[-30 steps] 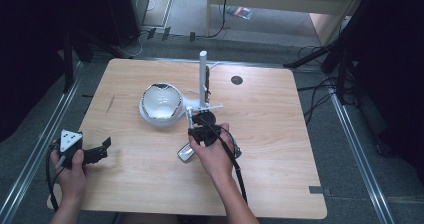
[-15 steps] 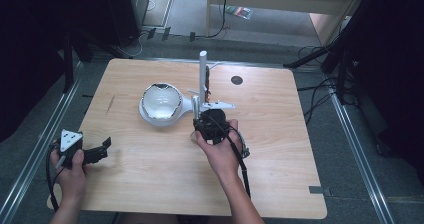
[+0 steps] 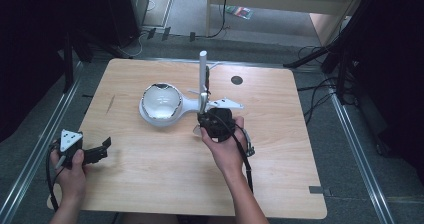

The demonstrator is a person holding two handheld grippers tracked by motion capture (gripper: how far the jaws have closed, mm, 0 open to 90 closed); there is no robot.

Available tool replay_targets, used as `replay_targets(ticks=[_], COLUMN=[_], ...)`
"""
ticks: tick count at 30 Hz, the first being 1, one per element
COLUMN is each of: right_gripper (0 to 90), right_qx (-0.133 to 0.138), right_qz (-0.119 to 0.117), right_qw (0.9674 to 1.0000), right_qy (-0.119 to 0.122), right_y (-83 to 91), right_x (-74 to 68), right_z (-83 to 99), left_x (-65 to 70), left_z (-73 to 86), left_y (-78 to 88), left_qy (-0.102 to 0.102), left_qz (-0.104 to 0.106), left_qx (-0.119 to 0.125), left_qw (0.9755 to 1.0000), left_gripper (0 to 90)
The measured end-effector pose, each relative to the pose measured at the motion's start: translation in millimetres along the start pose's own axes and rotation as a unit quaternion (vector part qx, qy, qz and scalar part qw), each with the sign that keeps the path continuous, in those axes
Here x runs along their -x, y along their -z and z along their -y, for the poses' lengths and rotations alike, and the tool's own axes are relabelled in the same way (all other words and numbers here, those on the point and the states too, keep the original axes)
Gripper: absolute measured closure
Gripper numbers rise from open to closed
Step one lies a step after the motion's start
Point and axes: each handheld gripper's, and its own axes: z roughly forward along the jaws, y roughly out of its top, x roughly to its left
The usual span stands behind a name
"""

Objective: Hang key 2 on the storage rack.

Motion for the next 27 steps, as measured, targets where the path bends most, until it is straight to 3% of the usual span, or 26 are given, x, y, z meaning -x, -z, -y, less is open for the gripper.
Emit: replay_targets(ticks=[16,27], right_gripper=[76.0,76.1], right_qx=[0.028,0.009], right_qz=[-0.038,-0.055], right_qw=[0.9988,0.9981], right_qy=[-0.010,0.027], right_y=[0.0,-16.4], right_x=[21.6,24.3], right_z=[-9.2,-14.7], left_x=[-0.1,-0.1], left_z=[0.0,0.0], left_y=[0.3,0.2], left_qy=[0.000,0.000], left_qz=[0.000,0.000], left_qx=[-0.002,-0.002], left_qw=[1.0000,1.0000], left_gripper=[0.2,0.2])
